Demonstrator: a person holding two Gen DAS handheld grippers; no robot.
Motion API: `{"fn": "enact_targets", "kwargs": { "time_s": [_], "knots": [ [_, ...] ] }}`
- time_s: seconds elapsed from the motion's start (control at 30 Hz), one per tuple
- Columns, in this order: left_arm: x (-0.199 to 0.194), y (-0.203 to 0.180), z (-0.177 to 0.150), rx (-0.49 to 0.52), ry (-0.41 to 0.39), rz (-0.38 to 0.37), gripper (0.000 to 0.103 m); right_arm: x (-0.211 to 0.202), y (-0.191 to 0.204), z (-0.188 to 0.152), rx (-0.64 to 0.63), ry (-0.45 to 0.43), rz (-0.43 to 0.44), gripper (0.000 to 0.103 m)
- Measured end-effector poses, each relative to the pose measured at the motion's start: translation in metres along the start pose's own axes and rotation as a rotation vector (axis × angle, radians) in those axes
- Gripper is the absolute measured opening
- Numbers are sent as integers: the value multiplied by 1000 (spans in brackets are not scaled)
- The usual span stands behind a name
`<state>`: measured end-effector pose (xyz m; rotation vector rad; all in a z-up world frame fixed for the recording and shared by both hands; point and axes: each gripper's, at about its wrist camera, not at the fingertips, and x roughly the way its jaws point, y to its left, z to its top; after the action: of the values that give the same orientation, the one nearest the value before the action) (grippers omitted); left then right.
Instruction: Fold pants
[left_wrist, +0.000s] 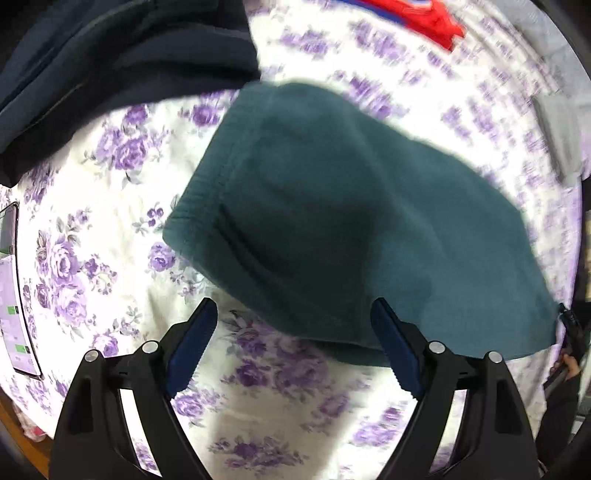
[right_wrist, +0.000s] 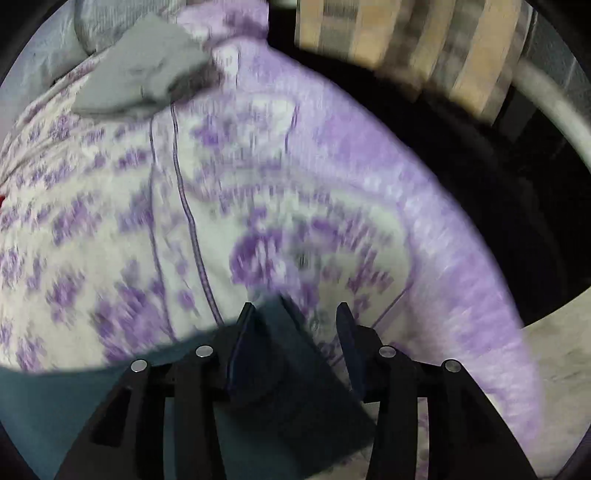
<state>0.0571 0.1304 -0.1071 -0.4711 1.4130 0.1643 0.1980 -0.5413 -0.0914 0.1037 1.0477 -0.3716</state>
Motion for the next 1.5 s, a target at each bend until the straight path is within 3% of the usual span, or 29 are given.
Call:
{"fn": "enact_targets", "kwargs": {
  "time_s": [0.03, 0.1, 0.2, 0.3, 0.4, 0.5, 0.63, 0.8, 0.9, 1.0, 1.13, 1.3, 1.5],
  "knots": [
    [-8, -2, 0, -5, -18, -33, 82, -11, 3, 5, 11, -31, 32, 53],
    [-19, -4, 1, 1, -47, -58, 82, -34, 26, 15, -2, -70, 159, 53],
    [-29, -13, 10, 8, -80, -87, 82, -53, 96, 17, -145, -50, 377, 53],
    [-31, -36, 18, 46, -100, -111, 82, -65, 188, -2, -322, 16, 601, 52],
    [-31, -52, 26, 89, -107, -116, 82, -74, 284, -25, -497, 111, 773, 35],
    [-31, -64, 33, 118, -110, -110, 82, -83, 349, -51, -608, 189, 861, 33],
    [-33, -67, 34, 150, -126, -98, 82, -88, 377, -89, -734, 297, 918, 24],
    [-23, -82, 49, 210, -138, -47, 82, -96, 360, -119, -840, 300, 904, 23],
    [-16, -99, 61, 235, -146, -72, 82, -92, 352, -120, -832, 313, 921, 23],
    [0, -117, 73, 258, -127, -47, 82, -86, 356, -122, -830, 316, 916, 20],
    [35, -124, 73, 278, -24, 25, 82, -88, 358, -116, -828, 313, 918, 20],
    [38, -107, 66, 235, -35, -45, 82, -101, 361, -90, -786, 227, 919, 23],
    [36, -101, 62, 216, -38, -72, 82, -105, 396, -108, -912, 235, 909, 23]
  ]
}}
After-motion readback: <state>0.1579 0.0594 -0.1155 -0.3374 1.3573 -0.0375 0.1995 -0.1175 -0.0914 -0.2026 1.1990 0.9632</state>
